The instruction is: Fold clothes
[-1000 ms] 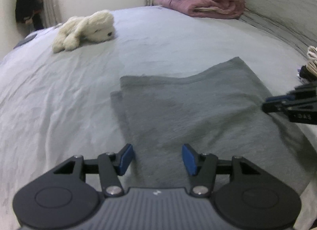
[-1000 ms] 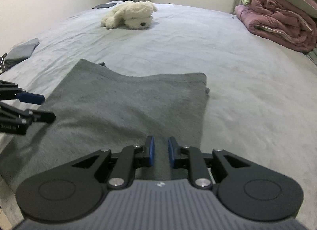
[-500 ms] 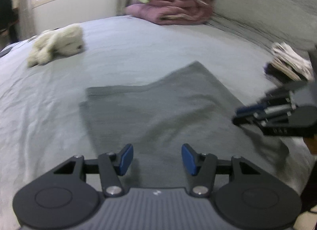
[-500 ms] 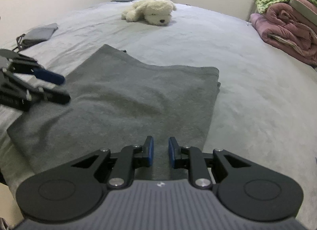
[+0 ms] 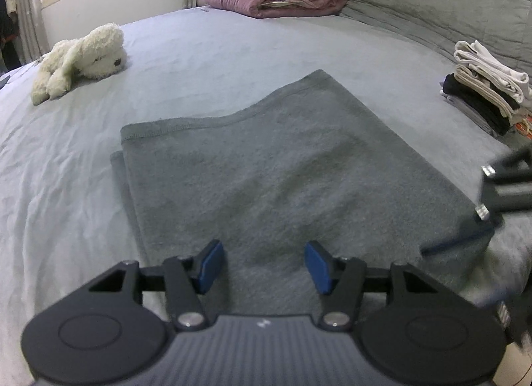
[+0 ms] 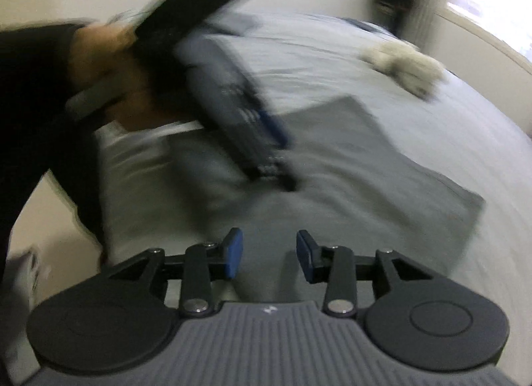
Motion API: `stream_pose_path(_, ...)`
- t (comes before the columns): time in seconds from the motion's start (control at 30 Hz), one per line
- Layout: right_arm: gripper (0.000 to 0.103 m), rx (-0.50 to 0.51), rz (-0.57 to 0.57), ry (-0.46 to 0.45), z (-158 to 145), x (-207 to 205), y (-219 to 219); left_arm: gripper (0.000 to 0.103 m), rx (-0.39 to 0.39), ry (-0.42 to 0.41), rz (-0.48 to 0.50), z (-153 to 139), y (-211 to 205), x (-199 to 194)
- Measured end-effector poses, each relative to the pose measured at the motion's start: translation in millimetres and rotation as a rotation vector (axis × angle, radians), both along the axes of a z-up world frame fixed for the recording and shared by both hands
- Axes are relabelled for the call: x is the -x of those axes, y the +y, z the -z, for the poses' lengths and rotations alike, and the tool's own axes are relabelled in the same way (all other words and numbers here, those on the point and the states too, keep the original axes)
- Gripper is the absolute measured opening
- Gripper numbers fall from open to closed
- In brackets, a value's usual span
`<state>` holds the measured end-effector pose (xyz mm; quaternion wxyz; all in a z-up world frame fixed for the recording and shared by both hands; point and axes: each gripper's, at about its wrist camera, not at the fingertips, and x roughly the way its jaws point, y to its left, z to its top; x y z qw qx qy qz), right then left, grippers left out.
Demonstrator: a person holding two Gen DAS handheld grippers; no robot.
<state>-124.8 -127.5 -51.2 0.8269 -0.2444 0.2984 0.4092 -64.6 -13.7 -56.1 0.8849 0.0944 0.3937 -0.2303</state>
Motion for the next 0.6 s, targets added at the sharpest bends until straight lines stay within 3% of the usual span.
stream_pose_path(0.03, 0.053, 0.01, -0.033, -0.007, 0.8, 5.4, 1.6, 0.058, 0.005, 0.002, -0.002, 0.3, 0.8, -0.1)
stream_pose_path(0.13, 0.054, 0.043, -0.12, -0.03, 3.7, 20.2, 6.2, 0.058, 0.013, 0.009, -0.004, 0.2, 1.9, -0.2)
stream_pose_path(0.3, 0.054, 0.177, -0.04, -0.081, 19.9, 12.0, 6.2, 0.058, 0.029, 0.024, -0.015, 0.2, 3.1, -2.8)
stream_pose_path(0.6, 0.05, 0.197, -0.037, -0.232, 16.7, 20.8, 5.5, 0.059, 0.061, 0.052, -0.04, 0.5, 6.2, -8.3)
